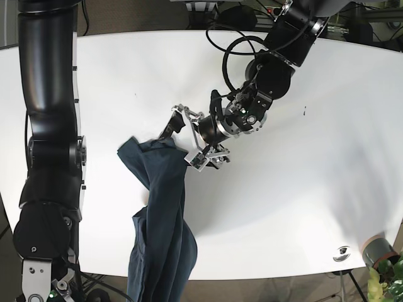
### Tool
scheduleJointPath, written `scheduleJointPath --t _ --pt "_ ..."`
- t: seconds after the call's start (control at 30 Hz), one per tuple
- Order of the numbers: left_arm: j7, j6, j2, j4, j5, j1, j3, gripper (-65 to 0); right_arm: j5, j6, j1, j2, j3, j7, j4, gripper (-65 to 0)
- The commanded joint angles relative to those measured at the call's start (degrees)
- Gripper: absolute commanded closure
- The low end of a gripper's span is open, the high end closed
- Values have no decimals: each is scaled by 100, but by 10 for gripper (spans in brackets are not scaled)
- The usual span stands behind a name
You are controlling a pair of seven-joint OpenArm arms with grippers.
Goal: Fold the T-shirt properly
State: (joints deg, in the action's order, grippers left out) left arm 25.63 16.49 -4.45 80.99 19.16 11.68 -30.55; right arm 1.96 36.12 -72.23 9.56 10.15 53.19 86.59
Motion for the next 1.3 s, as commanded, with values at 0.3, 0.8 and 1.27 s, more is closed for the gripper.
scheduleJointPath --t 0.3,0.8,1.27 --pt "-150 -10 713 -1035 -487 726 193 -518 2 -65 -257 138 -53 -154 58 -21" --pt "-853 -10 1345 -2503 -1718 928 536 -518 11 -65 -70 129 -53 -163 67 -21" --pt "-870 -264 1345 -3365 -1718 1087 527 -274 -24 -65 -70 217 -70 -172 75 -21"
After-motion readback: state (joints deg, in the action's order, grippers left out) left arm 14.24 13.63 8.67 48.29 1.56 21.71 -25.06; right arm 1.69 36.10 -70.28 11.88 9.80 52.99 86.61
